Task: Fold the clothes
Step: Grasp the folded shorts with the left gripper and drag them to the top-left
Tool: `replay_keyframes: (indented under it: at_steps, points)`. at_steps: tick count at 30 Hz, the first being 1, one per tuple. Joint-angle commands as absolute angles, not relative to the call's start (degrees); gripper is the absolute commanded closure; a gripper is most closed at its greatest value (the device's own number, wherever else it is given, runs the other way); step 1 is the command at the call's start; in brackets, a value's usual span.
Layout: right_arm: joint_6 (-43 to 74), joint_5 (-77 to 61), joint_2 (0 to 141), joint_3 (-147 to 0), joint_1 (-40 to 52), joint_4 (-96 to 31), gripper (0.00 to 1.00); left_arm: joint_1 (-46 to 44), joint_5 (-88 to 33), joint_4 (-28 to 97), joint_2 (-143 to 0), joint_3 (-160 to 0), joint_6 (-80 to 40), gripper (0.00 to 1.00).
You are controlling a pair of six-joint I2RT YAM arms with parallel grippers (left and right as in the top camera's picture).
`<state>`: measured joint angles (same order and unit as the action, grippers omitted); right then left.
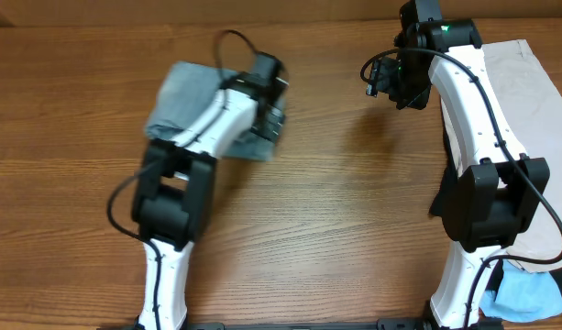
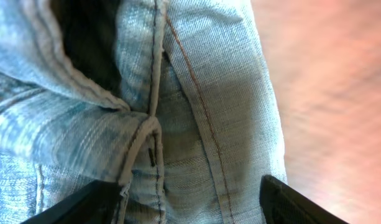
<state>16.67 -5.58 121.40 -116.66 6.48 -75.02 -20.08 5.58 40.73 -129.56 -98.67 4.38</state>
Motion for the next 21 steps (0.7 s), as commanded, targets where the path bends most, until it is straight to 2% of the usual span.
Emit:
replay_keyframes:
  at_steps: [1,7,14,18,21]
  points:
    - [16.4,-5.7,120.9,-117.4,6.6,-74.9,0.28,-11.0,10.6,38.6,-134.6,-95.7,4.4,0.26]
    - [16.4,-5.7,120.9,-117.4,6.6,-74.9,0.28,-1.7,10.0,27.5,-135.4,-95.7,11.5,0.28]
    - [16.4,-5.7,120.9,-117.4,6.6,-74.9,0.28,5.2,4.0,15.1,-140.4,-95.7,22.9,0.3]
    - [16.4,-5.7,120.9,-117.4,6.6,-74.9,0.28,7.7,4.0,12.3,-144.2,-95.7,29.6,0.34]
    - [16.4,-5.6,120.9,-117.4,6.6,-74.7,0.28,9.5,4.1,12.1,-146.4,-95.7,30.3,0.35]
